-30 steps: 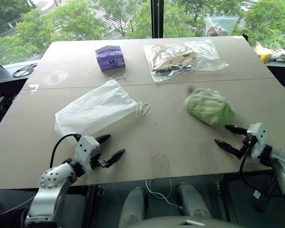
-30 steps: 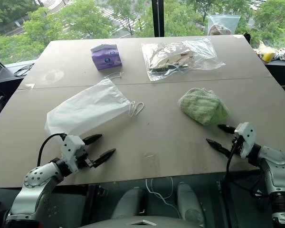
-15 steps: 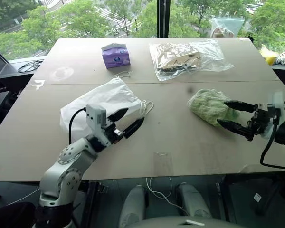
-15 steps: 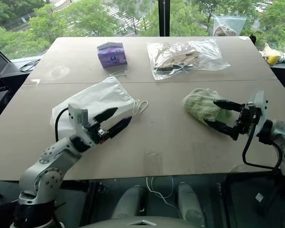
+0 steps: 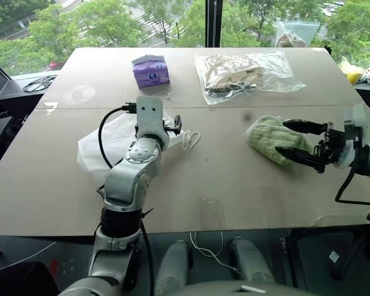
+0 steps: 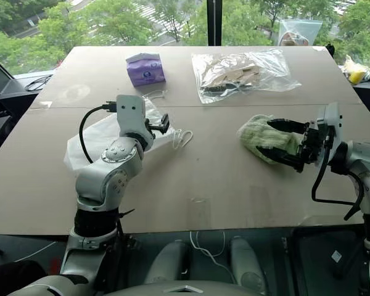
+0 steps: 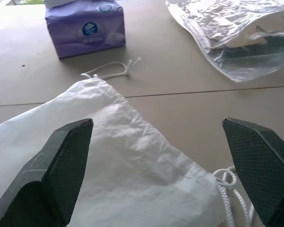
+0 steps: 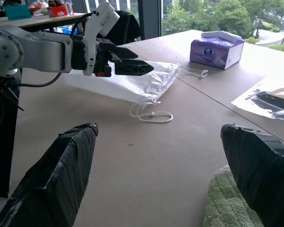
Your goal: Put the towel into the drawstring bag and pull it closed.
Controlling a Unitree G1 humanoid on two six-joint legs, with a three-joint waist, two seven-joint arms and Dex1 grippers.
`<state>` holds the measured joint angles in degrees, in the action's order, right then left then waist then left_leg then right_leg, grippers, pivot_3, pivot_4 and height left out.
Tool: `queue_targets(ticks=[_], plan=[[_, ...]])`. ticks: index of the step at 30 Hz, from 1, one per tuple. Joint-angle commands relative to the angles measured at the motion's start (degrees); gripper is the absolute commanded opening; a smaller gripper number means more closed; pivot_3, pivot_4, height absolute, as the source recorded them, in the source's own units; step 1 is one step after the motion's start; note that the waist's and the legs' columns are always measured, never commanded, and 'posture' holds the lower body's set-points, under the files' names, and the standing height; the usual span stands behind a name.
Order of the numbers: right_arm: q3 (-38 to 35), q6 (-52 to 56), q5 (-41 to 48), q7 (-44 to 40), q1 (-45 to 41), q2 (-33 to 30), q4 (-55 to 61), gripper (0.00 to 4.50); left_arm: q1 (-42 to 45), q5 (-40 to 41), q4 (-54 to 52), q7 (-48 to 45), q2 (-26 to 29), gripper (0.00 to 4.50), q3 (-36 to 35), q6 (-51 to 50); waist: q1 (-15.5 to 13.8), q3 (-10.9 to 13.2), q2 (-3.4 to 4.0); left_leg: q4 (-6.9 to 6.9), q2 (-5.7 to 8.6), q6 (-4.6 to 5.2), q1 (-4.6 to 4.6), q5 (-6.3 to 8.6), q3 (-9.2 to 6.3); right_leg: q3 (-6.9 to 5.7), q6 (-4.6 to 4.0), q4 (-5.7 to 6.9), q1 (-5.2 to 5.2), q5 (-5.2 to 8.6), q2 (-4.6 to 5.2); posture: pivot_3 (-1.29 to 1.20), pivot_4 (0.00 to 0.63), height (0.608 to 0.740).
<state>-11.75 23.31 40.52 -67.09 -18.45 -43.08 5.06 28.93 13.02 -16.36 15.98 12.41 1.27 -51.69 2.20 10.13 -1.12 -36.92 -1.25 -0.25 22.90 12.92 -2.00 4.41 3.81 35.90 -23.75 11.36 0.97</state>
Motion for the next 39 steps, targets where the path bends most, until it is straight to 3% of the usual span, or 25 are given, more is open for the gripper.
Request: queue_targets(ticks=[1, 5, 9, 18, 25, 34, 39], plan=[[-1.5, -1.7, 0.0, 0.0, -0.9, 0.5, 0.4, 4.47, 4.4, -4.6, 4.7, 3.6, -3.2, 4.50, -0.2, -2.0, -0.1, 0.0, -0.01, -0.02, 0.00, 0.00, 0.01, 0.00, 0.00, 0.00, 0.00, 0.00, 0.00, 0.00, 0.00, 0.00, 0.150, 0.740], [-1.8, -2.2, -0.2, 0.3, 0.0, 0.9, 0.8, 4.47, 8.9, -7.2, 11.3, 5.0, -5.7, 4.50, -2.4, -3.4, -0.2, 0.0, -0.03, -0.10, 0.03, 0.00, 0.06, 0.00, -0.02, -0.02, 0.00, 0.00, 0.01, 0.00, 0.01, 0.00, 0.150, 0.740], [-2.7, -2.2, -0.1, 0.7, 0.7, 0.7, 1.1, 4.47, 15.1, -10.7, 20.9, 3.2, -4.3, 4.50, 0.0, -5.0, -0.1, 0.0, -0.04, -0.06, 0.03, 0.00, 0.06, 0.00, -0.04, -0.03, 0.10, 0.00, 0.00, -0.05, 0.01, 0.00, 0.150, 0.740], [-2.0, -2.6, -0.5, 0.6, -0.6, 1.0, -0.4, 4.47, 24.6, -13.3, 37.1, 0.9, -5.1, 4.50, -1.8, -3.1, 0.1, 0.0, -0.05, -0.01, 0.03, 0.00, 0.06, 0.00, -0.03, -0.04, 0.10, -0.01, -0.01, -0.06, 0.01, 0.00, 0.150, 0.740], [-1.9, -2.9, -0.9, 0.8, -0.3, 1.8, 0.0, 4.47, 26.2, -14.5, 42.9, -1.5, -6.6, 4.50, -0.6, 1.3, 0.0, 0.0, -0.06, 0.04, 0.04, -0.01, 0.06, 0.00, -0.04, -0.04, 0.11, -0.01, -0.02, -0.06, 0.02, 0.00, 0.150, 0.740], [-2.7, -2.3, -0.3, 2.2, 1.4, 1.5, 2.1, 4.47, 29.9, -17.5, 46.0, -4.0, -5.9, 4.50, 1.0, 14.3, 0.0, 0.1, -0.10, 0.04, 0.04, -0.01, 0.07, 0.00, -0.03, -0.03, 0.12, -0.01, -0.02, -0.06, 0.03, 0.00, 0.150, 0.740], [-2.7, -2.2, -0.1, 3.2, 2.0, 1.6, 3.1, 4.47, 31.0, -17.0, 49.4, -1.1, -7.2, 4.50, -2.1, 8.5, 0.0, 0.1, -0.10, 0.05, 0.05, -0.01, 0.07, 0.00, -0.03, -0.03, 0.12, -0.01, -0.02, -0.07, 0.04, 0.00, 0.150, 0.740]])
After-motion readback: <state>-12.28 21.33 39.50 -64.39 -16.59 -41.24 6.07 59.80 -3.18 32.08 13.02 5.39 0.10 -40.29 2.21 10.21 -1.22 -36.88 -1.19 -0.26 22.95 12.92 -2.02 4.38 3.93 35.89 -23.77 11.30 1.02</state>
